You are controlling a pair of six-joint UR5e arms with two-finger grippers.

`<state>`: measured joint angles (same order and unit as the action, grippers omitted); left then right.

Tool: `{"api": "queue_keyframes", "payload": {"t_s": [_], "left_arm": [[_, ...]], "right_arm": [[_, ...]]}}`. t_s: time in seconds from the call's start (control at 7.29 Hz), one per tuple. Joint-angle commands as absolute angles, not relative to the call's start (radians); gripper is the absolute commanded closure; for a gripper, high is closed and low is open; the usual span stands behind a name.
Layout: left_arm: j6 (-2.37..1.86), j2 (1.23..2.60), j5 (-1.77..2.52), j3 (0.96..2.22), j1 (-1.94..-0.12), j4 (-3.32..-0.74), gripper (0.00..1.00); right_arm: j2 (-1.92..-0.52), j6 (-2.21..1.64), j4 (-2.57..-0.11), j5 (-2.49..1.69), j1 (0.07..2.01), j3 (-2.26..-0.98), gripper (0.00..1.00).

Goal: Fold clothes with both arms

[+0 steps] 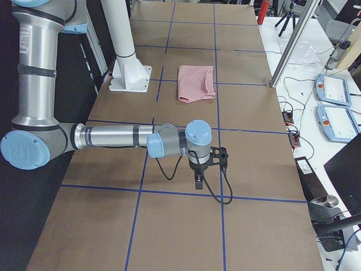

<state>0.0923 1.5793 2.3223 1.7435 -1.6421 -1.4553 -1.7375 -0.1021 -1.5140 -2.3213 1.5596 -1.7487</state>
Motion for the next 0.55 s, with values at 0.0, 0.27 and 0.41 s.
{"api": "queue_keyframes", "payload": {"t_s": [0.0,0.27,0.41], "left_arm": [[0.088,1.545,2.401,1.746,-1.648,-1.462,0.0],[0.09,1.542,2.398,1.749,-1.647,-1.46,0.0],[0.091,1.548,2.399,1.738,-1.64,-1.466,0.0]], "right_arm": [[-1.749,-0.094,-1.526,-2.324,1.566,-1.753,0.0],[-1.749,-0.094,-1.516,-2.306,1.566,-1.747,0.0],[-1.759,-0.092,-1.514,-2.304,1.566,-1.752,0.0]]}}
